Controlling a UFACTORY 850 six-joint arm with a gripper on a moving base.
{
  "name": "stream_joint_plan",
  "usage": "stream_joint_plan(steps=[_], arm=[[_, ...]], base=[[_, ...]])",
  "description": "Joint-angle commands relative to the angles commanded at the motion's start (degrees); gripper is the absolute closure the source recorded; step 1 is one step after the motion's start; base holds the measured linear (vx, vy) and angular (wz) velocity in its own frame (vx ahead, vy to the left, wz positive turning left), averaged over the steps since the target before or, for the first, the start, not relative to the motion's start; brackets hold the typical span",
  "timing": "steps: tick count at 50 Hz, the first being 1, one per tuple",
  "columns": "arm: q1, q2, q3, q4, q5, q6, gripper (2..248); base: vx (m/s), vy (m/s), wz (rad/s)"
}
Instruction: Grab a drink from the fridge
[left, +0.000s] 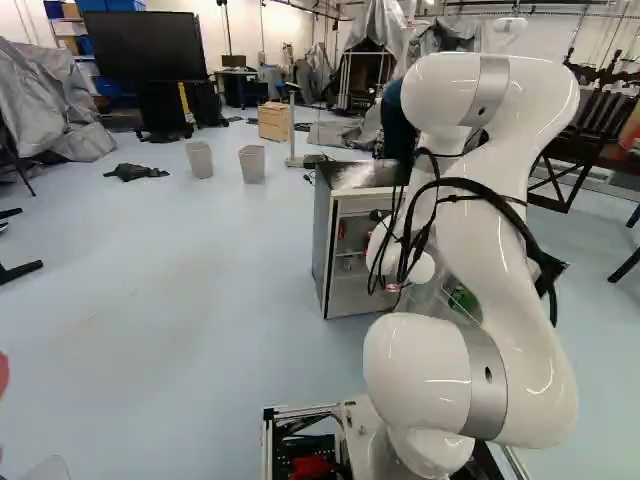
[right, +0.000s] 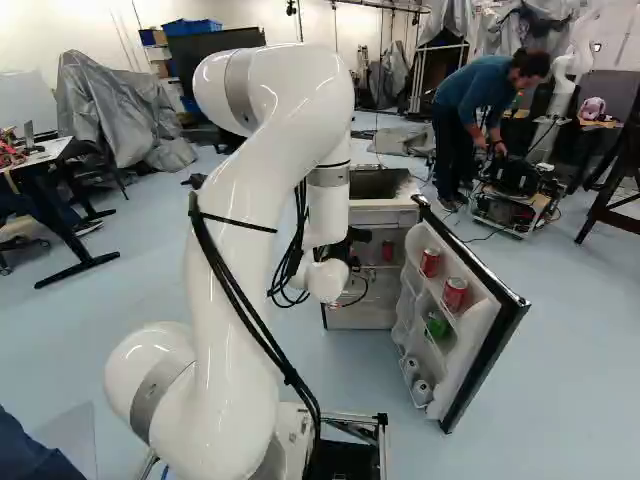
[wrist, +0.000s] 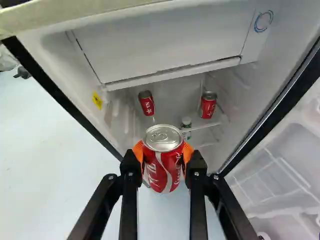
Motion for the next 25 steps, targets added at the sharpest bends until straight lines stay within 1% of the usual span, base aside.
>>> stream_joint_plan(steps=[15,25], arm=[[1.7,5.4,5.2,0.0,0.0,0.0,154],[2.0,7.9,6.8,0.0,0.0,0.0,154]], base=[[0.000,0.000,0.000],[0.000,0.000,0.000]])
